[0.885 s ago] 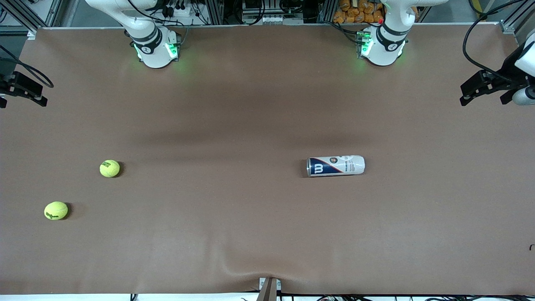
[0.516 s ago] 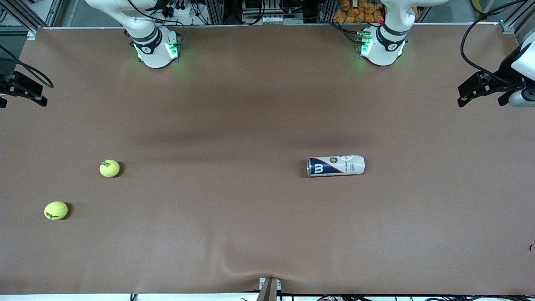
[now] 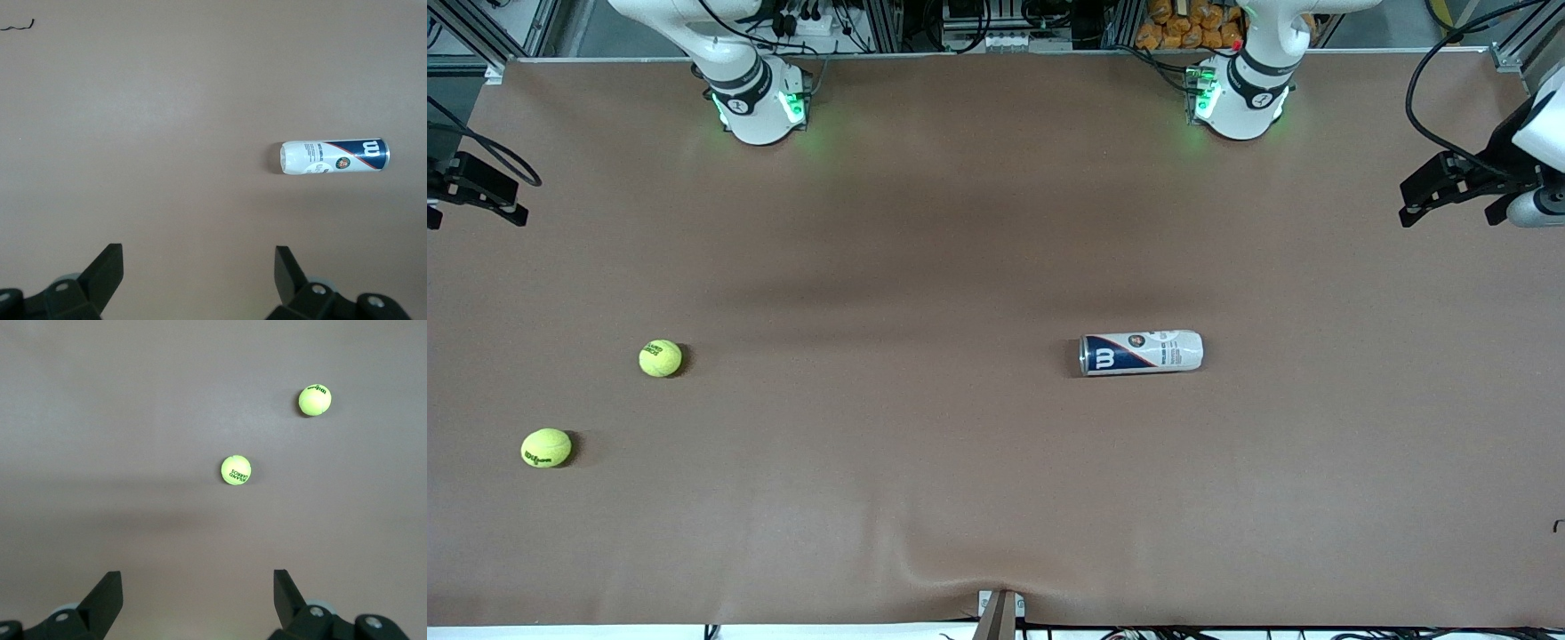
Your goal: Insert tennis ball vertically with right arm
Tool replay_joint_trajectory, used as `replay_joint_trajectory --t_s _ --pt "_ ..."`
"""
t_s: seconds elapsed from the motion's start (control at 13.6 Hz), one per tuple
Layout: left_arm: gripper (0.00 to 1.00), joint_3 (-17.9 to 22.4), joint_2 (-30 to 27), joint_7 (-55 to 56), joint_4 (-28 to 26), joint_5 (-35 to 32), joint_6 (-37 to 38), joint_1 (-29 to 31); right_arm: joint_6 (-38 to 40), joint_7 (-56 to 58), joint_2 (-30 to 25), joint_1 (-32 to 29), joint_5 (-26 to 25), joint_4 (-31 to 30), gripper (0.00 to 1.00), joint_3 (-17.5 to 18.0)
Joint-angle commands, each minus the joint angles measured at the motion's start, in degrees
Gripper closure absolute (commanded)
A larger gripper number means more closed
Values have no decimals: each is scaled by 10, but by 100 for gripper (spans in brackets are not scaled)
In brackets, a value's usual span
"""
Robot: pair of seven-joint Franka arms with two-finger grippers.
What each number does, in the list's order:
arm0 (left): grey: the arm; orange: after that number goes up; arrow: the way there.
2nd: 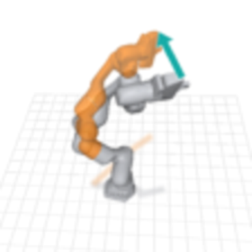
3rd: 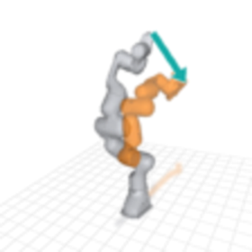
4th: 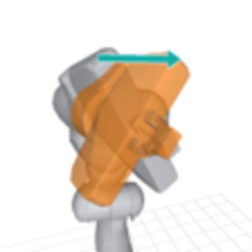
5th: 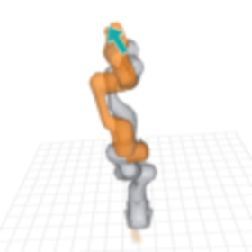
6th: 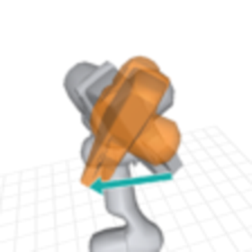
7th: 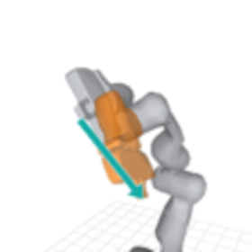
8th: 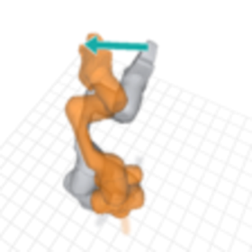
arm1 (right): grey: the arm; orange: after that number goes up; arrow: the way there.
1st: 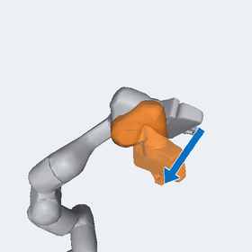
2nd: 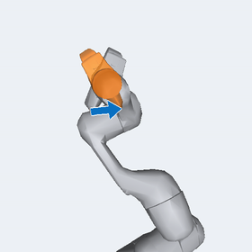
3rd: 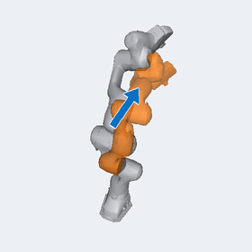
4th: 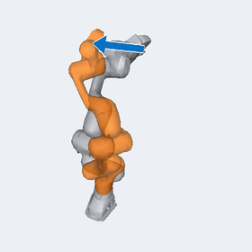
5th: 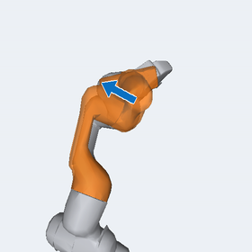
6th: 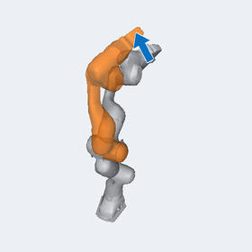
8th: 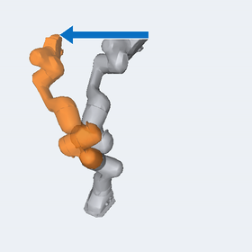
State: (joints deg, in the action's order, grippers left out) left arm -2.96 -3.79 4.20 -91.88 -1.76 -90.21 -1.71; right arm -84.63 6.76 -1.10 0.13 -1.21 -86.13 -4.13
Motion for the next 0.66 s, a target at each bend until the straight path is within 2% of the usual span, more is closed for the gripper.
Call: replay_joint_trajectory --t_s 0.0,0.59 --pt "0 -4 12 -6 12 10 9 -11 2 -8 -12 -3 1 -10 0 3" --pt "0 -17 47 -4 7 10 -6 -25 3 -8 -12 -3 1 -10 0 2"
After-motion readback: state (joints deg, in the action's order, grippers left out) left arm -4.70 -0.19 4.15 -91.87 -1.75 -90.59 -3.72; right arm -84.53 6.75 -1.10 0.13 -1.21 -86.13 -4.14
